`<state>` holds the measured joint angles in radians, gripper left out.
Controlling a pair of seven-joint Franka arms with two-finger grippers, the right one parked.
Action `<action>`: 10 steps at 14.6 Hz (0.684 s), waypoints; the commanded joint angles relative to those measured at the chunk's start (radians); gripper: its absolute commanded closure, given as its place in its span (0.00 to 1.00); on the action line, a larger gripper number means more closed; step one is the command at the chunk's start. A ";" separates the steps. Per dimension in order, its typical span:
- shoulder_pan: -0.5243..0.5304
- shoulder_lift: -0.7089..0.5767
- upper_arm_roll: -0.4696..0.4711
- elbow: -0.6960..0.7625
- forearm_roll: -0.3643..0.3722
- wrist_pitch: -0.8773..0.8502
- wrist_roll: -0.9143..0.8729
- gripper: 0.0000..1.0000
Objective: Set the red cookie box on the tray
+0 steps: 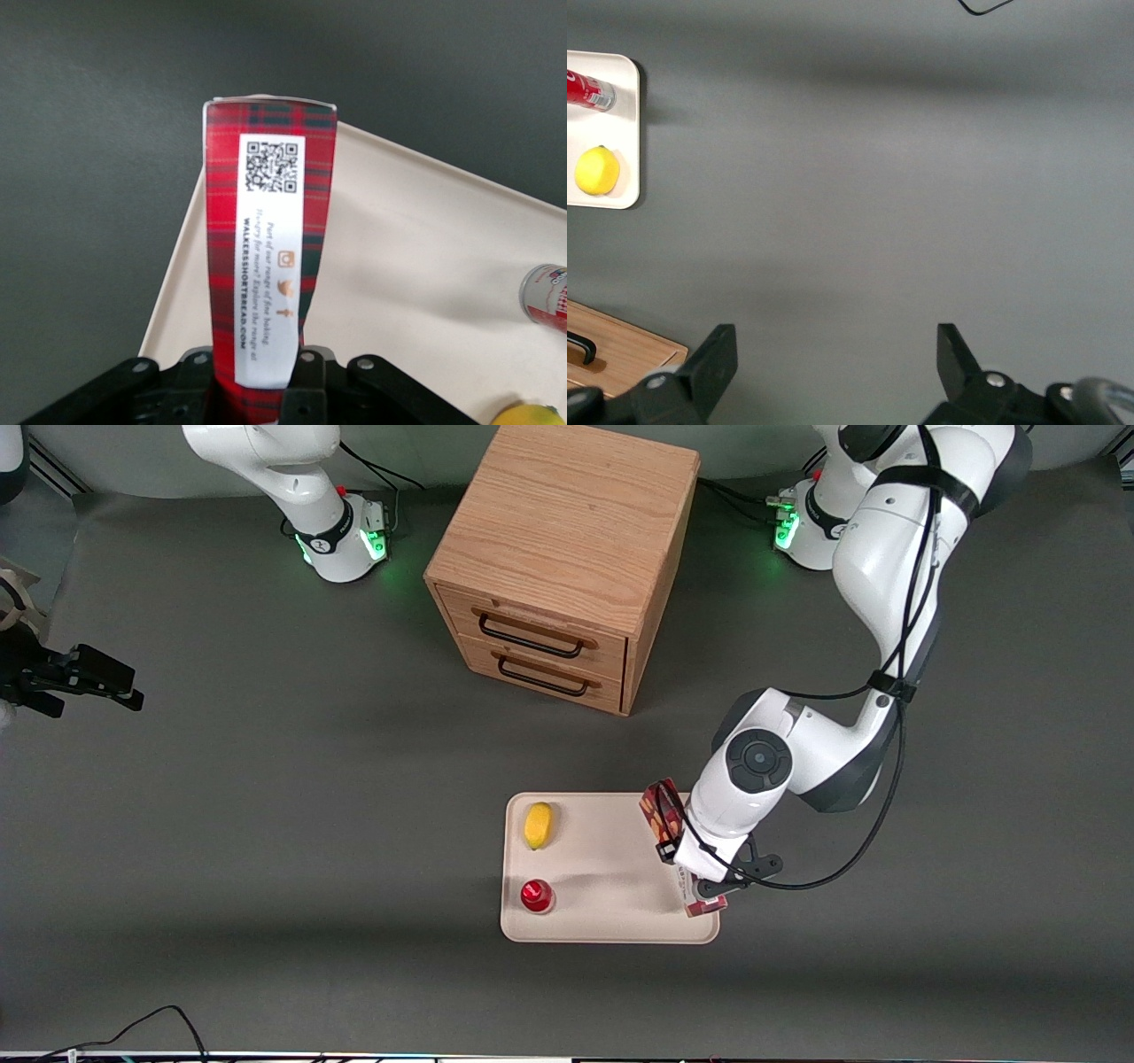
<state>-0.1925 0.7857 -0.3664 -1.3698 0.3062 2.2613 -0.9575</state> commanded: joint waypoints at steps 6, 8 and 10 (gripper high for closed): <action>0.002 -0.003 0.006 -0.110 0.054 0.141 -0.004 1.00; 0.005 0.001 0.015 -0.110 0.063 0.152 -0.001 1.00; 0.004 0.013 0.029 -0.106 0.071 0.167 0.005 1.00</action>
<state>-0.1900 0.7911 -0.3475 -1.4738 0.3510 2.3936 -0.9570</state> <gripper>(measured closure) 0.806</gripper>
